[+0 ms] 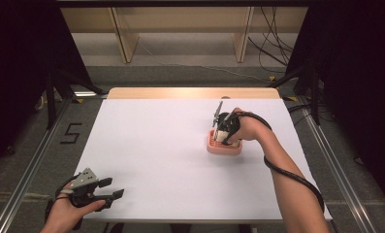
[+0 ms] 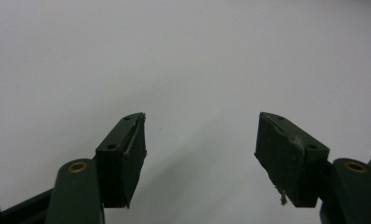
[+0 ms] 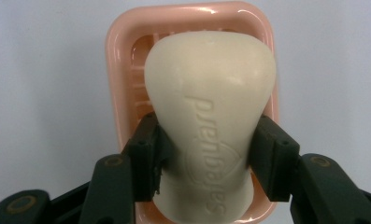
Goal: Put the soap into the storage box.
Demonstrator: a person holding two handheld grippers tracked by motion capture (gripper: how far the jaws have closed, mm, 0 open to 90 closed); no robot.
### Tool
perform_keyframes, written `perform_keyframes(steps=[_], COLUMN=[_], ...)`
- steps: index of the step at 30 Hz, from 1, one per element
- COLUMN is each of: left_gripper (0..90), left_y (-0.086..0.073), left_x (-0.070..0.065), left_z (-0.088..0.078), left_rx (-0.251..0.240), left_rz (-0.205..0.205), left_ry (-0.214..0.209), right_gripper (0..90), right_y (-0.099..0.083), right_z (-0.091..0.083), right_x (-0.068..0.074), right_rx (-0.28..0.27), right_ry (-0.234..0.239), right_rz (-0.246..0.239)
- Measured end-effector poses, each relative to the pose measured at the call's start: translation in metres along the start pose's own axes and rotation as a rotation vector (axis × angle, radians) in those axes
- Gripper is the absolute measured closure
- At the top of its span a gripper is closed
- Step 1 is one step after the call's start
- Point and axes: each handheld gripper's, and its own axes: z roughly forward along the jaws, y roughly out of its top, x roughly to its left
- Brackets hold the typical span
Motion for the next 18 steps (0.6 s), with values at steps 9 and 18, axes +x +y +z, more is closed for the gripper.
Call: perform_keyframes(steps=[9,18], left_gripper=[32.9,32.9], left_y=[0.000,0.000], left_x=[0.000,0.001], left_z=[0.000,-0.001], left_rx=[0.007,0.016], left_rz=[0.000,0.019], left_ry=[-0.002,0.002], right_gripper=[50.4,41.9], right_y=[0.000,-0.005], right_z=[0.000,-0.010], right_x=[0.000,-0.001], right_rx=[-0.024,-0.084], right_ry=[-0.024,-0.046], right_rz=[0.011,0.061])
